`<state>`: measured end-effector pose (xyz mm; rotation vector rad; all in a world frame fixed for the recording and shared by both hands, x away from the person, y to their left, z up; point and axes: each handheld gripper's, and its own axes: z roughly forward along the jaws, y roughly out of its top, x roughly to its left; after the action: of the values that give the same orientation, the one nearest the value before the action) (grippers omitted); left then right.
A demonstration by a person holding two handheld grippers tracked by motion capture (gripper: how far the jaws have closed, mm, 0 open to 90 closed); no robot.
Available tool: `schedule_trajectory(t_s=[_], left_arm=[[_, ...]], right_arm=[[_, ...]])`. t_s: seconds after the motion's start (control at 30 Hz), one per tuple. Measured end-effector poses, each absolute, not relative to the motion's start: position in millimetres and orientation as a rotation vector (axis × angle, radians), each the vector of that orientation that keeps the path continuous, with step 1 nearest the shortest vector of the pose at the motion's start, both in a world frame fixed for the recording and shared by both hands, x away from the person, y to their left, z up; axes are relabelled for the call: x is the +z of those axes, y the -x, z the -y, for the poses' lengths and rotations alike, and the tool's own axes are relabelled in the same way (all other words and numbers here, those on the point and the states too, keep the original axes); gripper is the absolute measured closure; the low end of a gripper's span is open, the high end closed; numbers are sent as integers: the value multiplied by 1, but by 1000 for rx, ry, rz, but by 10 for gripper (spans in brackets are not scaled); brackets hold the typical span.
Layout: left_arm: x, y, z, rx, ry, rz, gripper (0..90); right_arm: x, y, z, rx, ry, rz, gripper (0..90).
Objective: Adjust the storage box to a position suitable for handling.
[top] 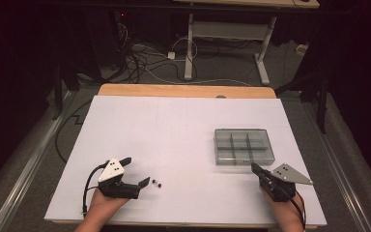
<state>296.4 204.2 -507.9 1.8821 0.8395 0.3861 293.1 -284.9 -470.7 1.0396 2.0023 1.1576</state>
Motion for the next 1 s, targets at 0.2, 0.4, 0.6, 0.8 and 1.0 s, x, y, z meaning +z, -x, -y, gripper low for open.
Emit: schedule_trajectory(t_s=[0.2,0.4,0.6,0.8,1.0], left_arm=[[-508,-297,-204,384,-1882,-840,13],[-508,-296,-204,384,-1882,-837,13],[-508,-296,-204,384,-1882,-834,13],[-508,-296,-204,386,-1882,-830,13],[-508,-296,-204,388,-1883,-828,13]], right_arm=[[-470,-293,295,1168,-1082,-1980,900],[-469,-293,306,1171,-1107,-1961,900],[-468,-294,316,1170,-1143,-1934,900],[-468,-295,326,1170,-1172,-1912,900],[-468,-295,337,1160,-1202,-1884,900]])
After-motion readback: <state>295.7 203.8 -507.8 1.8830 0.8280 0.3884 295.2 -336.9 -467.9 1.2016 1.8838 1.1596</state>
